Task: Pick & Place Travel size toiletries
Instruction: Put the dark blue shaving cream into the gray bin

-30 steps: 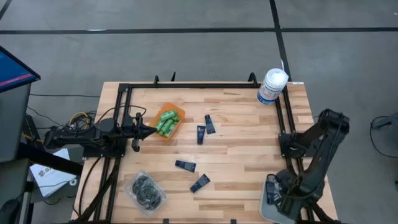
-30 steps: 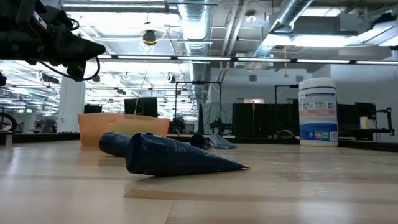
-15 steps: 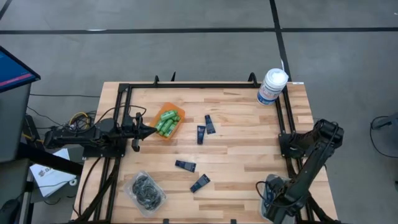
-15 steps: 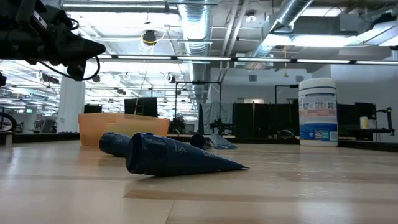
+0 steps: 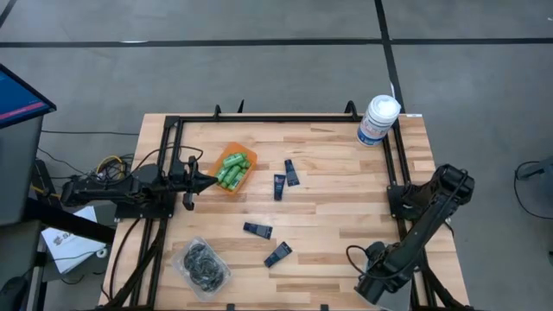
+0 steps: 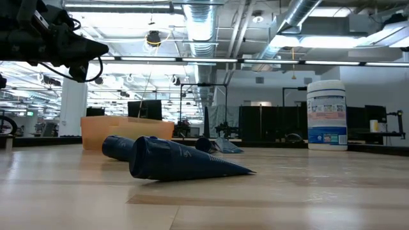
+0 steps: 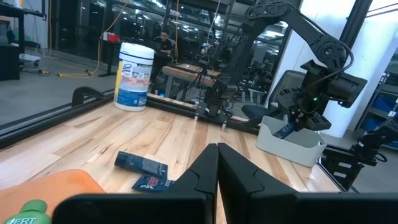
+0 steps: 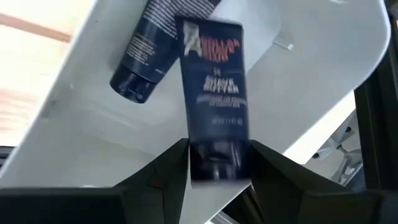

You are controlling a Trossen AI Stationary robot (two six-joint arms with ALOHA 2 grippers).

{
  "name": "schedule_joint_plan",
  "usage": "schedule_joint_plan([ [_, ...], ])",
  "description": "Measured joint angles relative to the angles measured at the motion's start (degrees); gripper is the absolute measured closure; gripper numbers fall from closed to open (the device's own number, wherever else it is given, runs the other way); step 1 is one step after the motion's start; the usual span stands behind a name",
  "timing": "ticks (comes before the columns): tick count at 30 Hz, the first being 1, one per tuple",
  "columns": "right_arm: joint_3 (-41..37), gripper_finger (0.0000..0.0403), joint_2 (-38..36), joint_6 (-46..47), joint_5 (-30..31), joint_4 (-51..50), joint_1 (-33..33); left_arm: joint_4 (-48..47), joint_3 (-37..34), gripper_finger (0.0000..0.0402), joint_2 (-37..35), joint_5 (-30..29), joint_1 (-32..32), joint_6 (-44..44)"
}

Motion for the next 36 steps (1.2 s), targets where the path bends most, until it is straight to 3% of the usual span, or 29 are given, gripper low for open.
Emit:
schedule_joint_plan([
  [10,0.5,0.0183,-1.4,-5.1,1.5,0.0,-2.2,0.4,0.0,0.04,0.0,0.1,0.0,0.0],
  [13,1.9,0.0172,-4.4,-5.2,8.1,-0.5,-3.3,0.5,0.0,0.04,0.0,0.3,0.0,0.0],
  [17,3.4,0.0173,-9.5,-8.4,22.5,-1.8,-7.3,0.7,0.0,0.04,0.0,0.2,0.0,0.0],
  [20,3.5,0.0181,-12.7,-13.3,29.2,-4.0,-13.7,0.8,0.0,0.04,0.0,0.2,0.0,0.0],
  [26,3.5,0.019,-12.8,-34.2,33.3,-6.6,-32.7,0.8,0.0,0.04,0.0,0.2,0.0,0.0],
  [31,3.5,0.0173,-8.5,-55.8,33.5,3.0,-48.1,0.9,0.0,0.04,0.0,0.2,0.0,0.0],
  [36,3.4,0.0145,-3.0,-68.1,33.2,14.5,-59.0,0.9,0.0,0.04,0.0,0.0,0.0,0.0],
])
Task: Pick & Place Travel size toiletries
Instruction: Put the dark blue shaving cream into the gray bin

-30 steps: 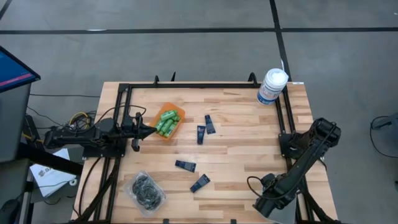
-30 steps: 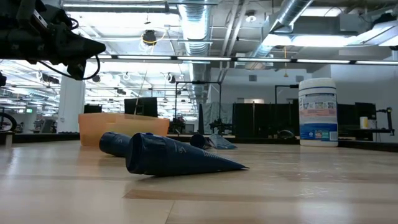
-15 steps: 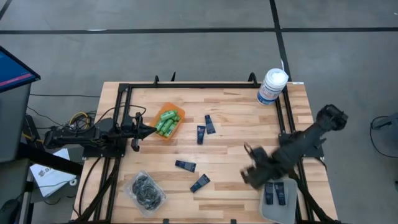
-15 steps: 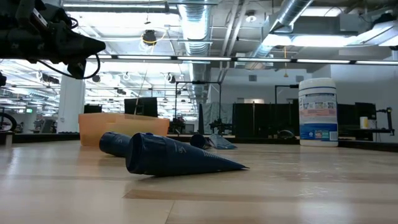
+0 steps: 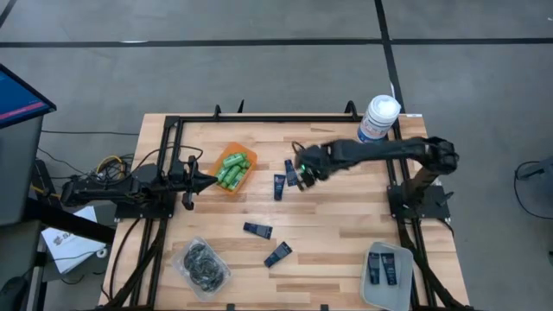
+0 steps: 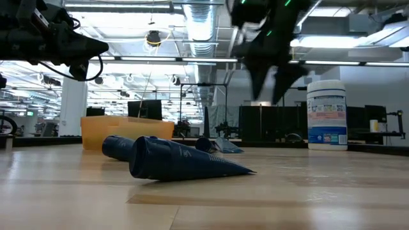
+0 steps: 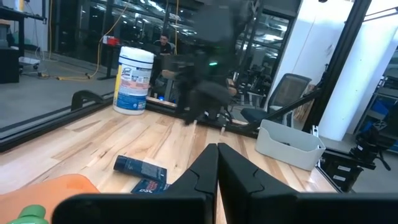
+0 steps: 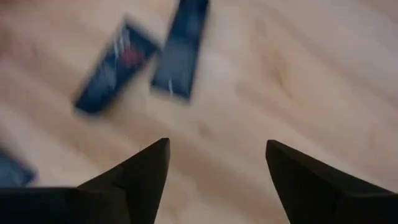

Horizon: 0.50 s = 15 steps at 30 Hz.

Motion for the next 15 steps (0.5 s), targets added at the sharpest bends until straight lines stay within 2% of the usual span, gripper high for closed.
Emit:
schedule_joint_plan([
  [6,0.5,0.0136,5.4,-3.6,-1.4,14.8,-7.2,0.0,0.0,0.04,0.0,0.0,0.0,0.0],
  [9,3.2,0.0136,9.1,-6.3,-3.4,17.3,-8.8,0.0,0.0,0.04,0.0,0.0,0.0,0.0],
  [15,11.5,0.0136,18.2,-10.9,-4.8,13.8,-9.6,0.3,0.0,0.04,0.1,0.1,0.0,0.0],
])
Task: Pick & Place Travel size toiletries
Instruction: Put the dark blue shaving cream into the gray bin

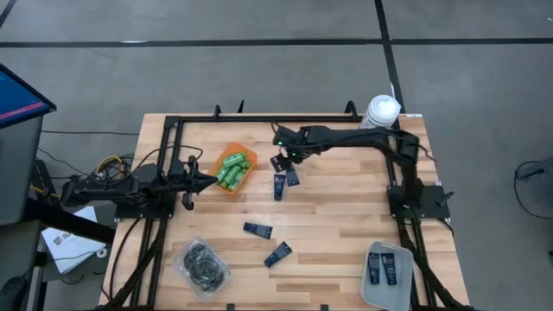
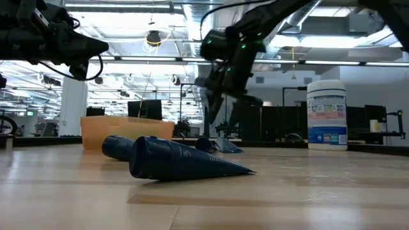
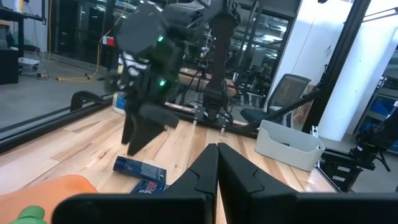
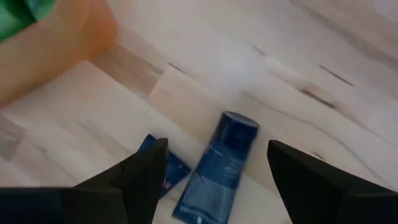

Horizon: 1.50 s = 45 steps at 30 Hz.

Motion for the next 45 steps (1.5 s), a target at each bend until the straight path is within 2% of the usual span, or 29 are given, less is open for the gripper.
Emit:
schedule_joint_plan([
  [7,8.4,0.0137,8.8,-3.0,0.0,-6.7,-0.3,0.2,0.0,0.04,0.0,0.1,0.0,0.0],
  [14,10.0,0.0148,10.7,-3.1,-0.1,-10.3,-0.3,0.4,0.0,0.04,-1.5,0.2,0.0,0.0],
  [17,10.1,0.0173,10.6,-3.1,-0.1,-11.4,-0.3,0.7,0.0,0.04,-2.9,0.2,0.0,0.0],
  [27,10.0,0.0298,10.6,-7.2,-0.8,-11.9,-0.2,1.4,0.0,0.04,-3.0,0.1,0.0,0.0],
  [36,10.3,0.034,10.1,-7.7,-2.7,-12.4,0.2,1.4,0.0,0.04,-3.0,0.0,0.0,0.0],
  [43,9.9,0.0396,8.3,-9.0,-3.5,-13.7,1.0,1.4,0.0,0.04,-3.0,0.0,0.0,0.0],
  [45,9.9,0.0401,8.3,-9.3,-3.6,-13.5,1.3,1.4,0.0,0.04,-3.0,0.0,0.0,0.0],
])
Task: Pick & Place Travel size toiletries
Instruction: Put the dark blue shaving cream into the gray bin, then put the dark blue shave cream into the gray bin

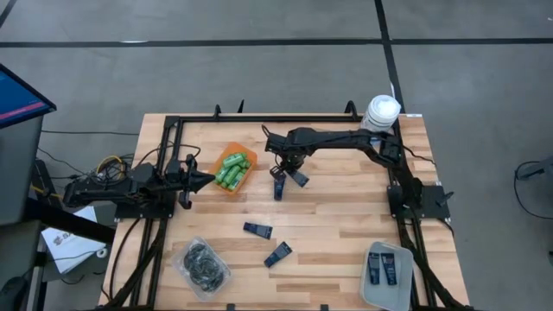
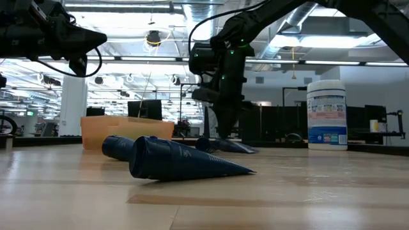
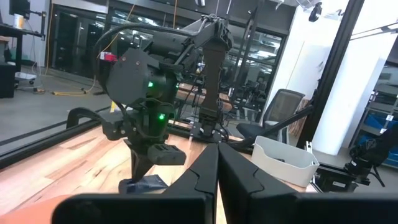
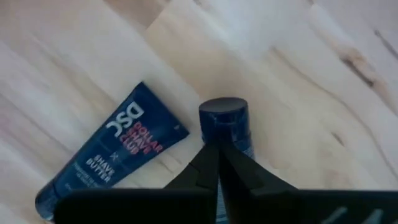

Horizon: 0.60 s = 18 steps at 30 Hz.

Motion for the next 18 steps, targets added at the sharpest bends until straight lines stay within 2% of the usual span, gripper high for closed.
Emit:
schedule_joint_plan([
  [18,0.0,0.0396,-0.6,0.2,0.5,-3.0,3.3,0.2,0.0,0.04,0.0,0.2,0.0,0.0],
])
